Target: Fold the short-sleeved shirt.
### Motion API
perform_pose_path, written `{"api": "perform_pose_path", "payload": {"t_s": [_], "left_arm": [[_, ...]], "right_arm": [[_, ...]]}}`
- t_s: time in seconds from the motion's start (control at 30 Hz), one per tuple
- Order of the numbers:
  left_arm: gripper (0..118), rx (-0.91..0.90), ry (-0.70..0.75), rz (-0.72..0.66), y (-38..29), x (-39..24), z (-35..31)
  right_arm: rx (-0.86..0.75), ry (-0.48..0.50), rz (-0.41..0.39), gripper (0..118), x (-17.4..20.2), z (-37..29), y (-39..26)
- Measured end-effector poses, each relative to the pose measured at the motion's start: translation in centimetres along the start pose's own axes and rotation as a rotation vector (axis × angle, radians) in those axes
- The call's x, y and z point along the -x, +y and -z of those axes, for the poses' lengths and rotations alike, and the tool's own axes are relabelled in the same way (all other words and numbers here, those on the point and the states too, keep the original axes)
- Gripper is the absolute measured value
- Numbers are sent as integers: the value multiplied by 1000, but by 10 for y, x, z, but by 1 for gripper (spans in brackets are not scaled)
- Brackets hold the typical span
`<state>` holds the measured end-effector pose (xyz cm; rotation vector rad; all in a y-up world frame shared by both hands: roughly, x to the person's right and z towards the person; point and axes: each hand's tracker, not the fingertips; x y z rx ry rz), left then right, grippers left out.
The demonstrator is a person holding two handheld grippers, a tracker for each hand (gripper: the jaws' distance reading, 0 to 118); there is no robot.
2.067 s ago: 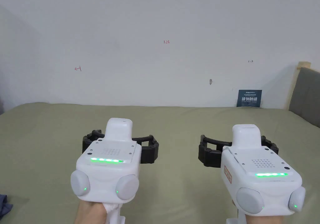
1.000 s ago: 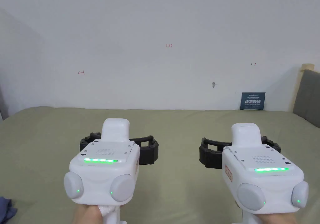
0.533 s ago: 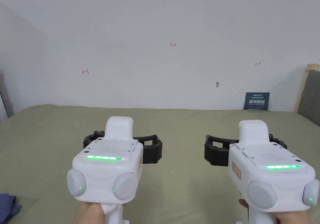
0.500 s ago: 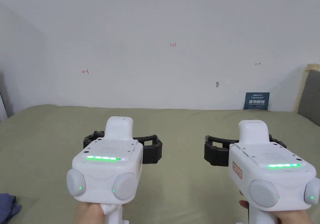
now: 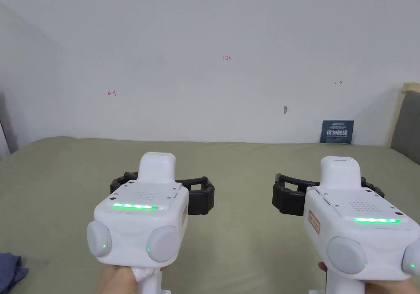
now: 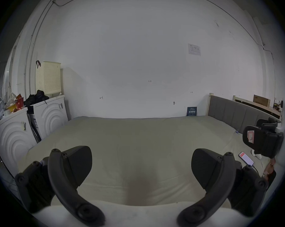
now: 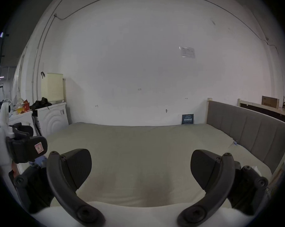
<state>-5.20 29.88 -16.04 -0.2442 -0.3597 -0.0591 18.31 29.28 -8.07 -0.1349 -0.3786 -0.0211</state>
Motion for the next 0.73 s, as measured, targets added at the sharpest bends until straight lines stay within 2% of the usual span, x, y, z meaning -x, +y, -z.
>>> {"api": "perform_pose_path", "payload": {"t_s": [0.1, 0.33, 0.47, 0.63, 0.73], "left_arm": [[118, 1, -4, 8, 0, -1, 0], [118, 7, -15, -4, 0, -2, -2], [118, 8, -16, 0, -1, -2, -3], [118, 15, -23, -7, -1, -2, -3], [118, 17, -22, -5, -1, -1, -3]], "right_arm": [[-1, -6, -27, 118, 3, 1, -3], [-2, -13, -25, 118, 7, -1, -3], [-46, -52, -80, 118, 13, 1, -6], [-16, 11, -37, 118, 11, -2, -3], [-28, -9, -43, 118, 15, -4, -3]]}}
